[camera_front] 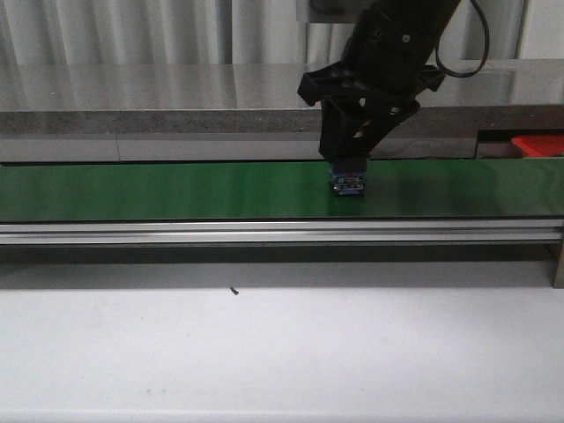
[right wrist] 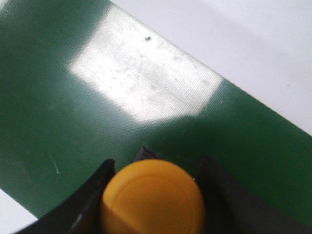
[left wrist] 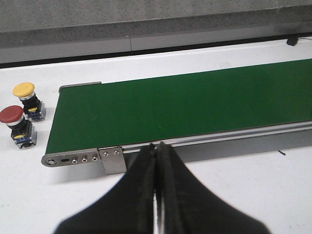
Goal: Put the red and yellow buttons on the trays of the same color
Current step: 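Grasp the second yellow button on the belt with the right gripper, then drop the second yellow button into the yellow tray with the right gripper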
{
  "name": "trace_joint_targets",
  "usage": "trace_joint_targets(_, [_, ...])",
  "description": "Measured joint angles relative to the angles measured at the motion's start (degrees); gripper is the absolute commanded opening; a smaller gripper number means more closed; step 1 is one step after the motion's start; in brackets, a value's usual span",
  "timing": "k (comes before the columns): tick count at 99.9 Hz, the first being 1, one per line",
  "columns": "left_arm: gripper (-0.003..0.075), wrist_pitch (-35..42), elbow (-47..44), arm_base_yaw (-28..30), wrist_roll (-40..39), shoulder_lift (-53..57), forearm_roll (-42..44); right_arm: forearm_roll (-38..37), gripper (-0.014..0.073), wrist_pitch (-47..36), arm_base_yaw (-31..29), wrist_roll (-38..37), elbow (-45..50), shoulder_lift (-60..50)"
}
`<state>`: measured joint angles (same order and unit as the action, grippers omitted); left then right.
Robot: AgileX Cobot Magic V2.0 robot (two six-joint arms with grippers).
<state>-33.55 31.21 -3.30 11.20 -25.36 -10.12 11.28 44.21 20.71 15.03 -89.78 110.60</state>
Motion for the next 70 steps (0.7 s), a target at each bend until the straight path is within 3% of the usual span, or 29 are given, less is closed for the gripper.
trace_joint_targets(22, [-0.0019, 0.0, 0.0, 0.0, 0.0, 0.0, 0.0, -1.2, 0.0267, 3.5, -1.8, -0.4, 0.0, -5.0])
trace_joint_targets(35, [-0.0019, 0.0, 0.0, 0.0, 0.0, 0.0, 0.0, -1.6, 0.0267, 7.6, -6.2, -0.4, 0.0, -11.1])
trace_joint_targets(52, [-0.0019, 0.0, 0.0, 0.0, 0.0, 0.0, 0.0, -1.8, 0.0267, 13.5, -17.5, -0.7, 0.0, -17.7])
trace_joint_targets(70, [-0.0019, 0.0, 0.0, 0.0, 0.0, 0.0, 0.0, -2.4, 0.0267, 15.5, -33.5, -0.7, 0.0, -20.4])
